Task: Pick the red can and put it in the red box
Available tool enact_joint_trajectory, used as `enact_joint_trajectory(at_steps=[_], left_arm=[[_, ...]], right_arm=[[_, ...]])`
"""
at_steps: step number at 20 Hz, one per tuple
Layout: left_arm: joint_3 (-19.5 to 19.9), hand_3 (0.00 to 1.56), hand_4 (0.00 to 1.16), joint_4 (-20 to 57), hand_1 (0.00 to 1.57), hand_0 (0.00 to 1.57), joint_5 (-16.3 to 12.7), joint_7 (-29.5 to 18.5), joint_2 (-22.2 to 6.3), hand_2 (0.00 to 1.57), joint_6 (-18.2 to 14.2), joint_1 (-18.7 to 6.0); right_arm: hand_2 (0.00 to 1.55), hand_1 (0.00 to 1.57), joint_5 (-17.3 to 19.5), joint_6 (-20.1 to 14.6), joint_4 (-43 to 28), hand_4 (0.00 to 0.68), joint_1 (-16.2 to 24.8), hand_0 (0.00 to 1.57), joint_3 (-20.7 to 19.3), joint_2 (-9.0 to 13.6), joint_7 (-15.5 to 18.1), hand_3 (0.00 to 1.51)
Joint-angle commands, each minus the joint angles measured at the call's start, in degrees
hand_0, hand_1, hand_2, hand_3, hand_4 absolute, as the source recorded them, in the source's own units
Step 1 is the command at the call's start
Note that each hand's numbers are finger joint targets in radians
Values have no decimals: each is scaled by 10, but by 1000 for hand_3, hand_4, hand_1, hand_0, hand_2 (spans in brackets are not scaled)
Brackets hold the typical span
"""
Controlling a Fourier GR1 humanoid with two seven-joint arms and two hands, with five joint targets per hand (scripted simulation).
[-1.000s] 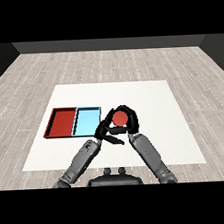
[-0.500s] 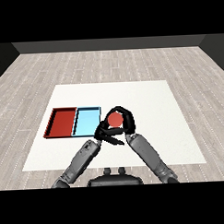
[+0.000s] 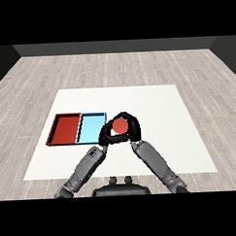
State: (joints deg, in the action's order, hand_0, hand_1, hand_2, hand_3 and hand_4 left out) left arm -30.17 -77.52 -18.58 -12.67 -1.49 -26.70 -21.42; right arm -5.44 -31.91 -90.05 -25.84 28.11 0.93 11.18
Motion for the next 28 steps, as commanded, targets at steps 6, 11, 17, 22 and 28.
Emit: enact_joint_trajectory(at_steps=[6, 11, 17, 22, 28], left_arm=[[-20, 1498, 1123, 13, 1571, 1571, -1, 1, 11, 1571, -1, 15], [-31, 1493, 1130, -15, 1571, 1571, 0, 31, 14, 1571, -45, -5], [-11, 1499, 1127, 17, 1571, 1571, -3, -6, 14, 1571, -36, -17], [-14, 1499, 1127, 26, 1571, 1571, -5, -13, 14, 1571, -37, -26], [8, 1502, 1133, 27, 1571, 1571, 11, -9, 14, 1571, -23, -14]], right_arm=[[1470, 1571, 7, -21, -18, 635, -11, 1571, 26, -9, -26, 1400], [1464, 1571, 10, -27, -27, 637, -42, 1571, 14, -9, -60, 1397], [0, 0, 37, 4, 4, 0, -15, 0, 28, 13, -80, 0], [0, 0, 82, -3, -12, 0, 8, 0, 50, -9, -107, 0], [0, 0, 29, -17, 44, 0, -23, 0, 5, -9, -29, 0]])
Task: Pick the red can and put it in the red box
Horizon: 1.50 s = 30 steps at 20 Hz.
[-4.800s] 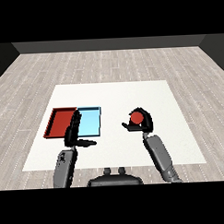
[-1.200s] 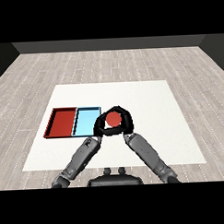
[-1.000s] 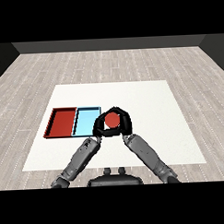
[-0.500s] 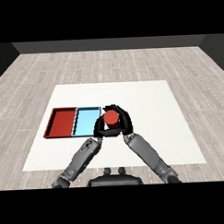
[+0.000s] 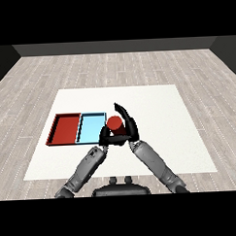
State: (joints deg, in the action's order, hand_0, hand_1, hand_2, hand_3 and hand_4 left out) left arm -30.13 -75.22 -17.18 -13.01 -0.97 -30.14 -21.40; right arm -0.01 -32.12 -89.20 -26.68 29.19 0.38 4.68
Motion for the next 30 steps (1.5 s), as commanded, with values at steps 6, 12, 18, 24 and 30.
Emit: enact_joint_trajectory(at_steps=[6, 12, 18, 24, 30], left_arm=[[11, 1494, 1139, 9, 1571, 1571, 2, -14, 9, 1571, 14, -25], [17, 1481, 1140, -7, 1571, 1571, 34, -23, 10, 1571, 21, 20], [36, 1473, 1138, -52, 1571, 1571, 43, 22, -25, 1571, 28, 25], [86, 1458, 1143, -34, 1571, 1571, 71, 41, -45, 1571, 22, -2], [193, 1470, 1120, 3, 1571, 1571, 44, 71, -159, 1571, 64, -22]], right_arm=[[0, 0, -15, 61, -13, 0, 20, 0, -89, 35, 15, 0], [0, 0, -17, 66, -88, 0, 65, 0, -92, 2, 12, 0], [0, 0, -49, 108, -208, 0, 141, 0, -147, 61, -3, 0], [0, 0, -80, 145, -267, 0, 230, 0, -200, 102, 10, 0], [0, 0, -94, 153, -258, 0, 300, 0, -242, 120, 42, 0]])
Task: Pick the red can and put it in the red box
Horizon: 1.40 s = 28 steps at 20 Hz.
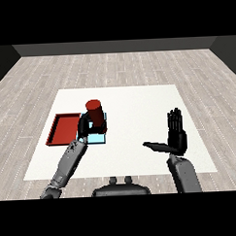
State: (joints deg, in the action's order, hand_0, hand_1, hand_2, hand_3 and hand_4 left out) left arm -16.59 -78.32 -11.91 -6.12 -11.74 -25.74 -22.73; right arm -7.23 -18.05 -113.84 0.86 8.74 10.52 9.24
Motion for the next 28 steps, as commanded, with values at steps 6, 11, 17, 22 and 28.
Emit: enact_joint_trajectory(at_steps=[6, 11, 17, 22, 28], left_arm=[[84, 1472, 1138, 109, 1571, 1571, 39, 11, -121, 1552, 15, 5], [141, 1485, 1076, 245, 1571, 1571, 50, 28, -191, 1553, 24, -37], [169, 1429, 1019, 445, 1571, 1571, 73, -23, -199, 1535, 52, -98], [160, 1372, 990, 600, 1519, 1519, 104, -35, -178, 1451, 67, -160], [170, 494, 760, 695, 563, 563, 115, -35, -151, 632, 50, -182]], right_arm=[[0, 0, -41, 36, 14, 0, 52, 0, -77, 29, 30, 0], [0, 0, -17, 32, 70, 0, 7, 0, -56, 18, 28, 0], [0, 0, -23, 46, 43, 0, 20, 0, -65, 27, 13, 0], [0, 0, 13, 48, 124, 0, -24, 0, -43, 11, 60, 0], [0, 0, 25, 39, 201, 0, -48, 0, -49, -6, 88, 0]])
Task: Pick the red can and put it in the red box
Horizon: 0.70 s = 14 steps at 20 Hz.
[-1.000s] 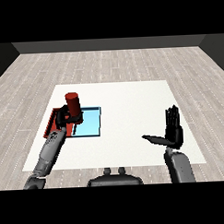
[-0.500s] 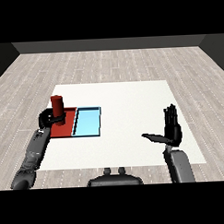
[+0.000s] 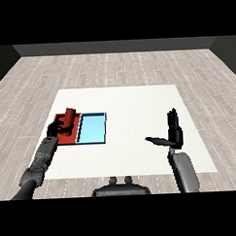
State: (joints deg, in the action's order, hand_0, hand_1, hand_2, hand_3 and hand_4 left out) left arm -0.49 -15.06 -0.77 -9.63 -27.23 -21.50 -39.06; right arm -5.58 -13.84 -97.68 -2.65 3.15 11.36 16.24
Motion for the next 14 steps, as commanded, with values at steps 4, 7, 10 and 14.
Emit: enact_joint_trajectory(at_steps=[4, 7, 10, 14], left_arm=[[0, 427, 720, 85, 319, 319, 15, -36, 26, 498, 57, -18], [-42, 0, 308, 98, 0, 0, 60, 0, 12, 0, 95, -47], [-50, 0, 0, 127, 0, 0, 77, 36, -16, 0, 72, -62], [-19, 0, 0, 114, 0, 0, 53, 23, -36, 0, 62, -59]], right_arm=[[0, 0, 40, -23, 55, 0, -30, 0, 11, -17, 16, 0], [0, 0, 11, 14, 68, 0, -18, 0, -6, -4, 46, 0], [0, 0, 23, 2, 55, 0, -27, 0, 1, -12, 38, 0], [0, 0, 6, 18, 21, 0, 4, 0, -15, -5, 39, 0]])
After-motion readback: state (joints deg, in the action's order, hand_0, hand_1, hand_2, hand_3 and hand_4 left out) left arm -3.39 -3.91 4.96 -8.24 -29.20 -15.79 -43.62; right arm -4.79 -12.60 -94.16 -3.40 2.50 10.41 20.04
